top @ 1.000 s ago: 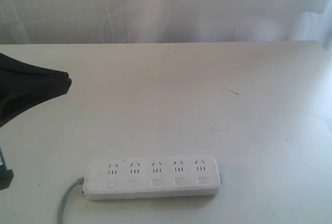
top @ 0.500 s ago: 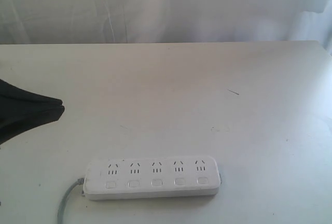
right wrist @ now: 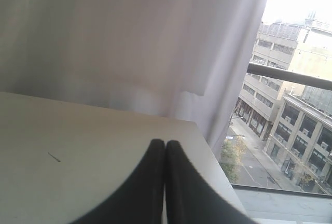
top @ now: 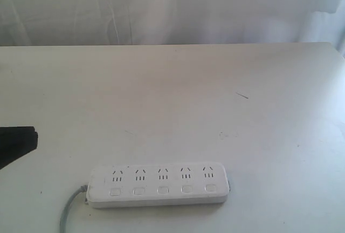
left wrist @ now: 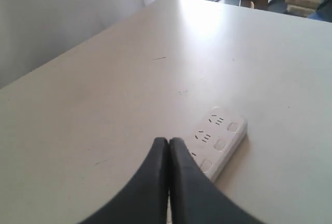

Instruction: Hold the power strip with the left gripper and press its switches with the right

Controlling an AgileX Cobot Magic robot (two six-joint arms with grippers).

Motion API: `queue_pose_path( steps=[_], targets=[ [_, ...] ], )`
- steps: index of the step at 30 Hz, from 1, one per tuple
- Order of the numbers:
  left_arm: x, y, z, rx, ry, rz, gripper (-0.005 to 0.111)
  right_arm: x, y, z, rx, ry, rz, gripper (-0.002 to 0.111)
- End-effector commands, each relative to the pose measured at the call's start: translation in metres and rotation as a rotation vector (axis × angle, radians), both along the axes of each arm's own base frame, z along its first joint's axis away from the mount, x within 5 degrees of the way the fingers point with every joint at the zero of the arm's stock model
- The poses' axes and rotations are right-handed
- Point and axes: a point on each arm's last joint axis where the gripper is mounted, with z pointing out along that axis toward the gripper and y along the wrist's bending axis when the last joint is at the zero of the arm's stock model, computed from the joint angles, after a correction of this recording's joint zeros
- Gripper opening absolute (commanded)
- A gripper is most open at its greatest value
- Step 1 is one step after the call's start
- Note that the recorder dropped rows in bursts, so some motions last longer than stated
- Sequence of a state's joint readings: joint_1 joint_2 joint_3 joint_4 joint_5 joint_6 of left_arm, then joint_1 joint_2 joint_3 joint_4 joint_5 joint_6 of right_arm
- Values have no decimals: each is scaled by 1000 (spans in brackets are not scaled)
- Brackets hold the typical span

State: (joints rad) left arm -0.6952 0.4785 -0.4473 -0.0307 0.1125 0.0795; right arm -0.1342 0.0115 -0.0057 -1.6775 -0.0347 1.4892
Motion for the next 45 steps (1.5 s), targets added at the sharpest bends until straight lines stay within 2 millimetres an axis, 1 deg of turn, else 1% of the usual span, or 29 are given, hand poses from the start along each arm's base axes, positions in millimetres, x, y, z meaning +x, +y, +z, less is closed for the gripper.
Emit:
queue_pose_path(
  steps=[1, 5, 7, 10, 14, 19, 21, 23, 25, 27, 29, 31, 36, 39, 45],
  targets=[
    [-3, 3, -23, -102, 30, 31, 0, 0, -1, -2, -3, 3, -16, 0],
    [-2, 7, -46, -224, 26, 79, 0, 0, -1, -2, -3, 3, -18, 0],
    [-1, 11, -59, -259, 35, 126, 0, 0, -1, -2, -3, 3, -15, 0],
    [1, 19, -74, -268, 32, 211, 0, 0, -1, -2, -3, 3, -15, 0],
    [-1, 32, -85, -286, 26, 330, 0, 0, -1, -2, -3, 3, -15, 0],
    [-8, 48, -97, -338, -7, 481, 0, 0, -1, -2, -3, 3, -15, 0],
    [-13, 53, -97, -401, -13, 543, 0, 0, -1, -2, -3, 3, -15, 0],
    [-18, 56, -100, -398, 4, 588, 0, 0, -1, -2, -3, 3, -15, 0],
    [-22, 60, -103, -372, -11, 636, 0, 0, -1, -2, -3, 3, -15, 0],
    [-23, 64, -111, -331, 53, 728, 0, 0, -1, -2, -3, 3, -15, 0],
    [-24, 66, -116, -307, 103, 770, 0, 0, -1, -2, -3, 3, -15, 0],
    [-25, 66, -121, -296, 151, 784, 0, 0, -1, -2, -3, 3, -15, 0],
    [-27, 61, -124, -365, 238, 768, 0, 0, -1, -2, -3, 3, -15, 0],
    [-27, 61, -124, -349, 229, 763, 0, 0, -1, -2, -3, 3, -15, 0],
    [-25, 63, -119, -238, 113, 731, 0, 0, -1, -2, -3, 3, -15, 0]
  ],
)
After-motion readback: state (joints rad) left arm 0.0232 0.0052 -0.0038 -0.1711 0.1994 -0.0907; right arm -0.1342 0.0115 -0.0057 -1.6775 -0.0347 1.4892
